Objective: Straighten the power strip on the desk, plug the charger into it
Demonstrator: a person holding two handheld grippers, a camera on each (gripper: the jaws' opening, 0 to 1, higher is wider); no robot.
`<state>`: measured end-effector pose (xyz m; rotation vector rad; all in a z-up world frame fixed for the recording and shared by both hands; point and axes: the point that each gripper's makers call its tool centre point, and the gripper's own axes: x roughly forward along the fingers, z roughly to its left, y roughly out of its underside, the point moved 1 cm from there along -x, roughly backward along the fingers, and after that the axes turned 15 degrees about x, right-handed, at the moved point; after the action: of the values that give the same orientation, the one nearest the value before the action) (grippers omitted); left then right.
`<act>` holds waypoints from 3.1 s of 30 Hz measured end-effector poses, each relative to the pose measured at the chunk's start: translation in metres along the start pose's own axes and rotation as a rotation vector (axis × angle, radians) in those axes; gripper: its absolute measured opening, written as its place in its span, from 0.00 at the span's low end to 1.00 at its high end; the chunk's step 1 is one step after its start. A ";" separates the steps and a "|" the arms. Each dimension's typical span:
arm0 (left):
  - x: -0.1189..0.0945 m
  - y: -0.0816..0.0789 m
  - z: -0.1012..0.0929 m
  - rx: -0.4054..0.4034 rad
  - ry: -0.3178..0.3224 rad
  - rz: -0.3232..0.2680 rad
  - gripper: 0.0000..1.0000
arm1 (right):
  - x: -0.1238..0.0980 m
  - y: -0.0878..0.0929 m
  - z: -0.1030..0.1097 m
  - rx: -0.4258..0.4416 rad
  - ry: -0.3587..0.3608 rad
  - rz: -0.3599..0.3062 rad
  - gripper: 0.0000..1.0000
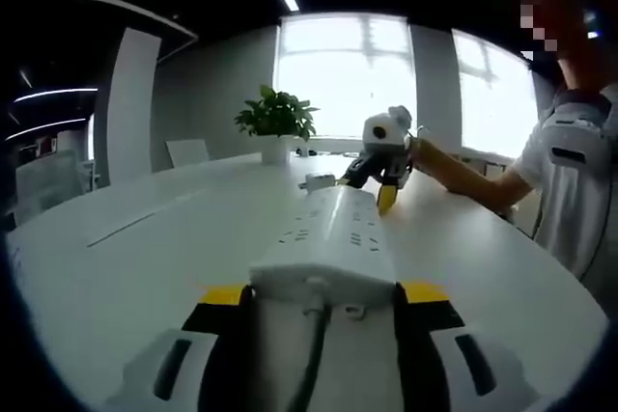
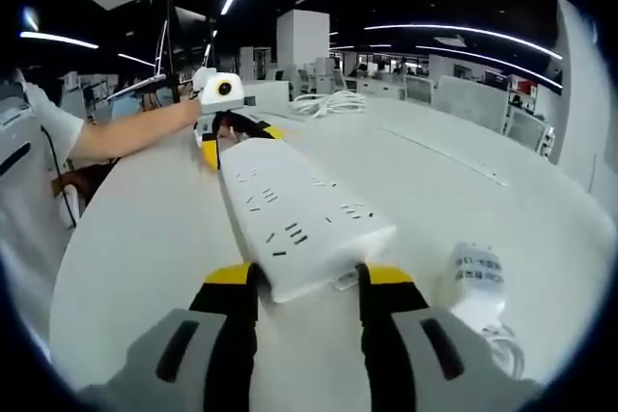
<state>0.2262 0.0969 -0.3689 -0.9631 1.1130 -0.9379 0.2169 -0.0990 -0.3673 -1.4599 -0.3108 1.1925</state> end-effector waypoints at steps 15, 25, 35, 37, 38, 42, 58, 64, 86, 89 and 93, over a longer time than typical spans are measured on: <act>-0.002 0.001 -0.001 0.004 0.010 0.007 0.58 | 0.000 0.000 -0.001 0.000 -0.001 -0.001 0.41; -0.008 0.003 0.001 -0.012 -0.001 0.009 0.58 | -0.001 0.000 -0.001 -0.001 -0.001 -0.001 0.41; -0.014 0.005 0.000 0.002 -0.005 0.012 0.55 | -0.001 -0.001 -0.001 -0.002 -0.007 -0.006 0.41; -0.014 0.005 -0.001 0.006 -0.001 0.012 0.55 | -0.001 -0.001 -0.001 -0.002 -0.007 -0.006 0.41; -0.014 0.005 -0.001 0.007 0.000 0.012 0.54 | -0.001 -0.001 -0.001 -0.002 -0.007 -0.006 0.41; -0.018 0.007 0.006 0.021 -0.023 0.024 0.39 | -0.001 0.000 -0.001 -0.003 -0.006 -0.006 0.41; -0.019 0.010 0.002 0.021 -0.016 0.022 0.38 | -0.001 0.000 -0.001 -0.003 -0.006 -0.006 0.41; -0.020 0.009 0.000 0.024 -0.003 0.018 0.34 | -0.001 0.000 0.000 -0.003 -0.006 -0.007 0.41; -0.016 0.008 0.007 0.011 -0.053 0.025 0.20 | -0.001 0.001 -0.001 -0.003 -0.012 -0.010 0.41; -0.014 0.007 0.007 0.018 -0.055 0.025 0.20 | -0.001 0.001 -0.001 -0.003 -0.012 -0.011 0.41; -0.011 0.006 0.008 0.024 -0.057 0.023 0.20 | -0.001 0.001 -0.001 -0.003 -0.012 -0.011 0.41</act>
<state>0.2331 0.1101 -0.3700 -0.9503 1.0609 -0.8979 0.2170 -0.1010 -0.3675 -1.4520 -0.3286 1.1923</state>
